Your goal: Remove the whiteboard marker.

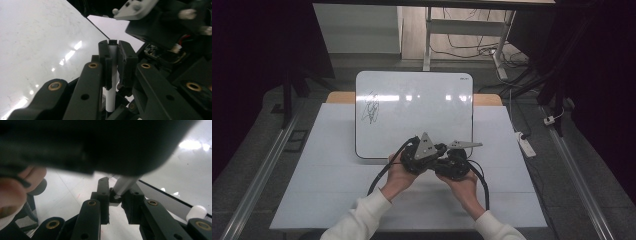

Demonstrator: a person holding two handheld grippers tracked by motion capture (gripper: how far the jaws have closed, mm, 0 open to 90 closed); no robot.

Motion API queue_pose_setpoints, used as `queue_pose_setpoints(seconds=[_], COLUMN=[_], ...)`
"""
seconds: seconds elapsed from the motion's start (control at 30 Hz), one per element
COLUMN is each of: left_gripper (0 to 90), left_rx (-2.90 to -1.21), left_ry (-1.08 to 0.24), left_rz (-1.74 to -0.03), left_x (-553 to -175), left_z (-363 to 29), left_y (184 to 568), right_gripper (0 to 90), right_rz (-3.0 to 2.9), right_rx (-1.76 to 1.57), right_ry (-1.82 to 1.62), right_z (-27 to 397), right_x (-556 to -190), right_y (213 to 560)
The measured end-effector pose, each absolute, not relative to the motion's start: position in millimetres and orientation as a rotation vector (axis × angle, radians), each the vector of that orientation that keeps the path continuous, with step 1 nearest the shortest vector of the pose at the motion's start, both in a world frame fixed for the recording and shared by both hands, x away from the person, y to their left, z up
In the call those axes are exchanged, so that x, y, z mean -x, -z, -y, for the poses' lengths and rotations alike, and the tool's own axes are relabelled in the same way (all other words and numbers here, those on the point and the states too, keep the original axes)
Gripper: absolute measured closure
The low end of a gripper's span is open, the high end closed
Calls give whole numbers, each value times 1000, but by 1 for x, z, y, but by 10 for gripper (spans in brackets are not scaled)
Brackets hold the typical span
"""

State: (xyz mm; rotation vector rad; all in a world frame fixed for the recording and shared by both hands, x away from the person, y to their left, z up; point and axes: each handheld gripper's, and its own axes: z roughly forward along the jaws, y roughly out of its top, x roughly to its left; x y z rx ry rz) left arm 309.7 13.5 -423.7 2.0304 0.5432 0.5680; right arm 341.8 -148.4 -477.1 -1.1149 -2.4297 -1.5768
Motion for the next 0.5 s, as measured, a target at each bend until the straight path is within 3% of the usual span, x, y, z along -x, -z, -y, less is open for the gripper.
queue_pose_setpoints(seconds=[0.37,0.5], left_gripper=[807,753], left_rx=[-2031,-2003], left_ry=[-548,-517], left_rz=[-543,-552], left_x=[-311,-312], left_z=[-12,-18], left_y=[425,425], right_gripper=[772,774], right_rz=[2427,2451], right_rx=[1144,1136], right_ry=[1549,1553], right_z=[147,148], right_x=[-344,-343], right_y=[482,481])
